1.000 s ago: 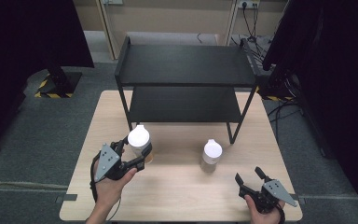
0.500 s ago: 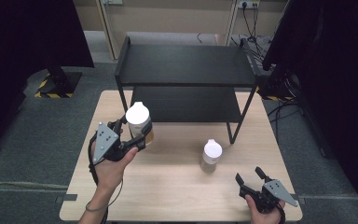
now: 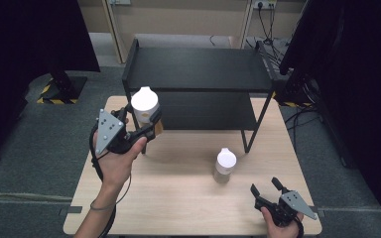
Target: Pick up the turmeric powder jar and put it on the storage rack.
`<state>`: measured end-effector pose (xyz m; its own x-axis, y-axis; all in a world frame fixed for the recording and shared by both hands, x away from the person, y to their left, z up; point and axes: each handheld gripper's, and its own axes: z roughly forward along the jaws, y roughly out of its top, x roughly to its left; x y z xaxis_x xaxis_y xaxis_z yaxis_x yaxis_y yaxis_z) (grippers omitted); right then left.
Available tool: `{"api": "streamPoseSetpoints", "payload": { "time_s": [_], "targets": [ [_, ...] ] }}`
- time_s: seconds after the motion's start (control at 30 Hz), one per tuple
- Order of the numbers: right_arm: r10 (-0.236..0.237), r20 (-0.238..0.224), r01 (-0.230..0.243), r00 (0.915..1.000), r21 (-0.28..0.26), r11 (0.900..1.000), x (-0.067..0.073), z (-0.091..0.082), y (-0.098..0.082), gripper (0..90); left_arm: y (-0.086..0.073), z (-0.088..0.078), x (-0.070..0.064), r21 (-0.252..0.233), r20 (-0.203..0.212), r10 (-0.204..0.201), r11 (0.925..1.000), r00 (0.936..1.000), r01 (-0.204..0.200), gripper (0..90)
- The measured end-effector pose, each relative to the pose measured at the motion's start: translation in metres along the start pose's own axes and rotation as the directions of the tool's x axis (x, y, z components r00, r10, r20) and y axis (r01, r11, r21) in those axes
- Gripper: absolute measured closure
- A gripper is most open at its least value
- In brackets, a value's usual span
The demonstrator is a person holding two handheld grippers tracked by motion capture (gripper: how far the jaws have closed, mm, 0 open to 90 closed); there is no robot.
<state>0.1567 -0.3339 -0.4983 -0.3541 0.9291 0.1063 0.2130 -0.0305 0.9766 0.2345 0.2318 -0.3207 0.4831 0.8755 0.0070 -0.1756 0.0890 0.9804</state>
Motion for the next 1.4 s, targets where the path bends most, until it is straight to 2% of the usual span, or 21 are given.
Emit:
{"api": "streamPoseSetpoints", "payload": {
  "time_s": [0.43, 0.63, 0.8, 0.9, 1.03, 1.1, 1.4],
  "targets": [
    [0.002, -0.003, -0.002, 1.0, 0.001, 1.0, -0.001, 0.0, 0.0, 13.9, 0.037, 0.021, 0.003, -0.039, -0.021, 0.003, 0.9992, 0.9998, -0.004, 30.4],
    [0.002, -0.004, -0.002, 1.0, 0.002, 1.0, -0.001, 0.0, 0.0, 13.9, 0.049, 0.031, 0.004, -0.052, -0.027, 0.013, 0.9986, 0.9996, -0.014, 30.4],
    [0.001, -0.004, -0.001, 1.0, 0.003, 1.0, -0.001, 0.0, 0.001, 13.9, 0.059, 0.045, 0.008, -0.061, -0.044, 0.003, 0.9981, 0.999, -0.006, 30.4],
    [0.002, -0.005, -0.002, 1.0, 0.002, 1.0, -0.001, 0.0, 0.0, 13.9, 0.064, 0.053, 0.01, -0.059, -0.056, 0.001, 0.9982, 0.9984, -0.004, 30.4],
    [0.002, -0.006, -0.002, 1.0, 0.002, 1.0, -0.001, 0.0, 0.0, 13.9, 0.068, 0.065, 0.01, -0.056, -0.088, 0.028, 0.9979, 0.9958, -0.033, 30.4],
    [0.001, -0.006, -0.001, 1.0, 0.003, 1.0, -0.001, 0.0, 0.001, 13.9, 0.069, 0.072, 0.012, -0.05, -0.1, 0.025, 0.9983, 0.9947, -0.03, 30.4],
    [0.0, -0.008, 0.0, 1.0, 0.002, 1.0, -0.002, 0.0, 0.0, 13.9, 0.067, 0.094, 0.016, -0.023, -0.139, 0.048, 0.9984, 0.9892, -0.051, 30.4]
  ]
}}
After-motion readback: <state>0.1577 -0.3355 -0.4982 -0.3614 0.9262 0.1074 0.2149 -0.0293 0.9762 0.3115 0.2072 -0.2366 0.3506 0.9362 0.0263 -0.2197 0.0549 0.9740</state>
